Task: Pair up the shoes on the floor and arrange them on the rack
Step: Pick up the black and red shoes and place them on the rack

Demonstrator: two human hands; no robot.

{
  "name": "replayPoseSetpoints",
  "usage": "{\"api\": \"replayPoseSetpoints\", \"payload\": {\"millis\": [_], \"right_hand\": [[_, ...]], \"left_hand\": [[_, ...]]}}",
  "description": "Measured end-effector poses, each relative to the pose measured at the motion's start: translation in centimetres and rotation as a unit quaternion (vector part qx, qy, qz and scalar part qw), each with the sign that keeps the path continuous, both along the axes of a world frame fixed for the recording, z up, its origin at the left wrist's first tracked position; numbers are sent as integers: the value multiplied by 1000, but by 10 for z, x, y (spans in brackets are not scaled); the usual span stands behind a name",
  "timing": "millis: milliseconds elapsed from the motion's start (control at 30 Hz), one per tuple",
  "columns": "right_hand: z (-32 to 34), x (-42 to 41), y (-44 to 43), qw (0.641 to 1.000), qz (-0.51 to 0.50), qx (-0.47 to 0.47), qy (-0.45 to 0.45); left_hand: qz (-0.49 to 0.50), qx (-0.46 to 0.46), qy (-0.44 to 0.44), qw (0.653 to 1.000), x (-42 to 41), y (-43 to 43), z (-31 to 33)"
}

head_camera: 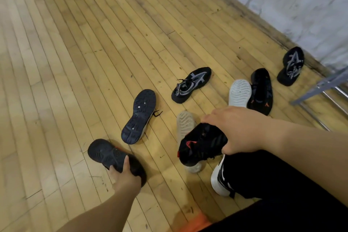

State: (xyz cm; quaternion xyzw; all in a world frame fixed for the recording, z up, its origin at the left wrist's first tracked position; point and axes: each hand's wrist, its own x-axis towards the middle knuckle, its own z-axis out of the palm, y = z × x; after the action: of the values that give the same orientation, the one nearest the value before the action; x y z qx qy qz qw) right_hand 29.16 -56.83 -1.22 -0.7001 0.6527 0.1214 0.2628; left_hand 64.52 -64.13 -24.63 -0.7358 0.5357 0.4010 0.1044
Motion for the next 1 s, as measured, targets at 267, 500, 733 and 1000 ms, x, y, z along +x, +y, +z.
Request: {"api": "replayPoseSetpoints", "payload": {"millis": [267,500,733,1000], "right_hand": [[4,-5,-4,1000,0,-6,15],[3,-7,7,1000,-14,17,5],[11,-7,4,999,-9,26,27],[45,-17,-3,998,-56,-5,21]], "left_hand": [[258,-17,37,965,-23,-9,18],[265,-19,94,960,-32,-17,20],[171,-75,103,977,-48,-14,52],[98,-134,153,974,-45,-7,120]]}}
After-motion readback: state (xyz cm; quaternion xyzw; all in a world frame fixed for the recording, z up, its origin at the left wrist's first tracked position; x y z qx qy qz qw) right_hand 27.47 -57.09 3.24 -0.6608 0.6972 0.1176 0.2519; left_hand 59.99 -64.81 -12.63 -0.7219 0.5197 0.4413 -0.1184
